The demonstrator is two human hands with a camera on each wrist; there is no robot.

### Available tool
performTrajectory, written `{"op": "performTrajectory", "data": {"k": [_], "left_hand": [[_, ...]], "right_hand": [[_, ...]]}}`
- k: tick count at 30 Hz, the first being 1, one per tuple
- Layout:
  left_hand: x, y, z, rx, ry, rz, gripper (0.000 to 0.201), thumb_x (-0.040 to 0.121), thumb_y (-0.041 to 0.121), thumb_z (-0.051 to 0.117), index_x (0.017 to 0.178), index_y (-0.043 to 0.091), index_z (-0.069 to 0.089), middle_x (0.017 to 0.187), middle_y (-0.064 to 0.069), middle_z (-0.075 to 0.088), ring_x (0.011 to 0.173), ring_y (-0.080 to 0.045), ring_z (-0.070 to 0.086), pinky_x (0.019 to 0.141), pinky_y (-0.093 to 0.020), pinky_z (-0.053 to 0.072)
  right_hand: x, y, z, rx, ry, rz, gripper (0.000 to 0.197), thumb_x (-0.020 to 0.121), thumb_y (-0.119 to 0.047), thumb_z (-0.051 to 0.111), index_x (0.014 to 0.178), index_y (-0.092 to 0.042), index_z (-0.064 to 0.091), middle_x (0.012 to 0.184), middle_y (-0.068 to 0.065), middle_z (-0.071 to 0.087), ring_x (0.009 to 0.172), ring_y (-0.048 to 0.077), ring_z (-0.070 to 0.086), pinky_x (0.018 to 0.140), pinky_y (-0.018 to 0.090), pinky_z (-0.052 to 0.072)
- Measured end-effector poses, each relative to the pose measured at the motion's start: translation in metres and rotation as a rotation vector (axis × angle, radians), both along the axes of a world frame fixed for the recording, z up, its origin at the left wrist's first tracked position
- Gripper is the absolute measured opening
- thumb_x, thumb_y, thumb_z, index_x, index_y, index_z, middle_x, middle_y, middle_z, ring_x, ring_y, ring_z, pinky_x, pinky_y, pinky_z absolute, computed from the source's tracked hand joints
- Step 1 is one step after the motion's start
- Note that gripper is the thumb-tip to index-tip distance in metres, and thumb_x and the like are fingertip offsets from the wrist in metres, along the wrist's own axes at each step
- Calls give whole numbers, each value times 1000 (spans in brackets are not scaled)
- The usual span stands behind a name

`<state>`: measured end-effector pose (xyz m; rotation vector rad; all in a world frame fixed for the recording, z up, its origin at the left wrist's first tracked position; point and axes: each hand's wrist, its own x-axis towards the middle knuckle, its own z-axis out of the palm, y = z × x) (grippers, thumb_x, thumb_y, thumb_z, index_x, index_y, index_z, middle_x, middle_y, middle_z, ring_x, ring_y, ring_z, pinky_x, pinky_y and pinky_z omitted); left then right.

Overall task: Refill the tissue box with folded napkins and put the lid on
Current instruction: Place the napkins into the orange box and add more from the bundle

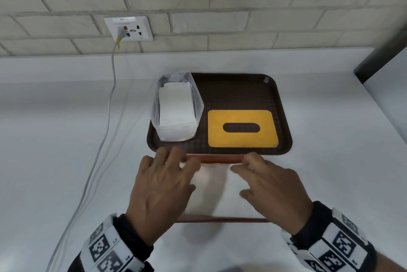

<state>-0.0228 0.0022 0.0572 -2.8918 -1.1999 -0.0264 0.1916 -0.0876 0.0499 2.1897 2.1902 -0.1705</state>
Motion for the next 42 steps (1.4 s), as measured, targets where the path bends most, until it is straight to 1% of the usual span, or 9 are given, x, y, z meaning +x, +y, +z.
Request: {"op": "performTrajectory", "data": {"k": [2, 7, 11, 17, 22, 25, 34, 38, 42], "left_hand": [[-4, -2, -3, -21, 47, -152, 18, 73, 46, 71, 75, 28, 67, 74, 6, 64, 68, -25, 60, 57, -39, 46], [-12, 1, -23, -126, 187, -228, 38, 83, 48, 39, 71, 32, 71, 73, 9, 65, 62, -20, 61, 59, -40, 48], [-17, 3, -26, -165, 173, -233, 32, 76, 57, 41, 81, 40, 68, 80, 9, 63, 60, -15, 62, 61, -38, 50], [-14, 9, -22, -169, 175, -242, 27, 70, 60, 48, 81, 41, 65, 73, 12, 59, 52, -11, 59, 57, -35, 46], [-10, 10, -17, -112, 218, -184, 30, 55, 43, 87, 79, 34, 70, 77, 5, 68, 59, -20, 67, 58, -40, 53], [-11, 10, -21, -82, 248, -197, 48, 44, 43, 92, 85, 33, 72, 93, -3, 71, 81, -26, 71, 72, -50, 56], [-4, 11, -21, -71, 259, -202, 55, 24, 49, 92, 67, 28, 65, 65, 3, 58, 58, -21, 62, 59, -46, 53], [-6, 4, -18, -25, 230, -208, 46, 37, 44, 92, 73, 27, 69, 73, -1, 64, 70, -26, 66, 66, -50, 54], [-3, -3, -11, 18, 157, -247, 23, 64, 38, 85, 63, 26, 66, 67, 1, 63, 59, -25, 64, 58, -43, 53]], "right_hand": [[2, -2, 1, -54, 9, 166, 42, 54, -37, 86, 93, -39, 74, 82, -12, 63, 72, 14, 62, 44, 20, 30], [11, -2, -7, -165, -71, 272, 45, 47, -39, 81, 91, -40, 75, 81, -9, 70, 69, 17, 66, 68, 38, 52], [10, -2, -10, -187, -168, 226, 49, 44, -32, 87, 91, -31, 73, 74, -3, 69, 62, 20, 67, 80, 49, 49], [8, 1, -6, -134, -204, 206, 56, 27, -32, 93, 79, -23, 73, 66, 2, 67, 56, 25, 65, 69, 51, 52], [13, 4, -3, -198, -214, 195, 49, 59, -33, 86, 104, -23, 70, 91, 4, 73, 84, 27, 70, 90, 56, 43], [15, 3, -4, -171, -249, 166, 48, 47, -32, 91, 91, -22, 73, 77, 3, 72, 72, 25, 69, 80, 55, 48], [13, 4, -12, -109, -219, 237, 60, 29, -33, 97, 82, -18, 73, 70, 5, 69, 62, 27, 68, 66, 53, 54], [25, 3, -13, -207, -130, 229, 51, 64, -46, 82, 108, -24, 67, 102, -1, 67, 95, 23, 65, 86, 48, 48], [23, 0, -9, -95, -93, 214, 39, 52, -51, 83, 84, -30, 75, 92, -2, 69, 82, 19, 68, 68, 43, 56]]}}
